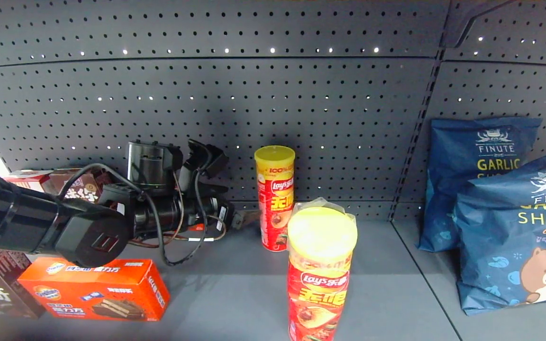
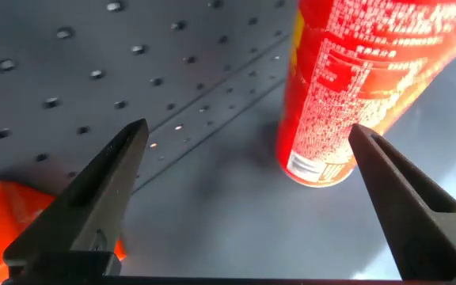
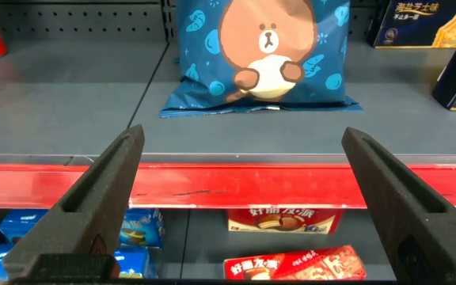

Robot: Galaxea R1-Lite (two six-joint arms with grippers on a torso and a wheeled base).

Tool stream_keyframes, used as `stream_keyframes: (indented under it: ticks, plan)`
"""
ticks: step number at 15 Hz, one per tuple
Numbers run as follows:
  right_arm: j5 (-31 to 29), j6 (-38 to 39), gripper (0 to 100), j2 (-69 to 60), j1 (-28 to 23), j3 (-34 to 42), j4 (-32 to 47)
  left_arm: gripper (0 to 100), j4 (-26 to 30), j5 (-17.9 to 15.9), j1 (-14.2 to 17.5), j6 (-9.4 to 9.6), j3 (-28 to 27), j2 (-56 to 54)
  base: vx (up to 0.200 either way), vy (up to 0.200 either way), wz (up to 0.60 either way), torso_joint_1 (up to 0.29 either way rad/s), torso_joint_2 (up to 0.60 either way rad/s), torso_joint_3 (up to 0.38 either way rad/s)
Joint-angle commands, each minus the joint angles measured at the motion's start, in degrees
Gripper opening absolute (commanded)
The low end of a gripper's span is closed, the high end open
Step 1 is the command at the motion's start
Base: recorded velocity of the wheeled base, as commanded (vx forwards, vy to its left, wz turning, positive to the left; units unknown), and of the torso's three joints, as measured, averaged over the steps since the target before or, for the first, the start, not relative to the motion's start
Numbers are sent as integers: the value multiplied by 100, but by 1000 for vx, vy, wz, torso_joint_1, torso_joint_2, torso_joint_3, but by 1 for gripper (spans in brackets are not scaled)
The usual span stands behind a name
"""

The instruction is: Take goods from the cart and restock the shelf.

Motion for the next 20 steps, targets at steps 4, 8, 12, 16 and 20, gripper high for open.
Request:
stream_keyframes:
  ticks: [4,8,12,16,20]
  plan:
    - [0,-2,100,-2,2,0,-1,100,-110,6,139,8,-17,35,0,0,0,0,0,0]
    - [0,-2,100,-2,2,0,-1,100,-128,155,148,78,-35,105,0,0,0,0,0,0]
    - [0,-2,100,-2,2,0,-1,100,-102,181,130,483,62,-238,0,0,0,0,0,0]
    - [0,-2,100,-2,2,0,-1,100,-110,208,-19,799,202,-167,0,0,0,0,0,0]
    - [0,-2,100,-2,2,0,-1,100,-110,243,-125,799,132,96,0,0,0,0,0,0]
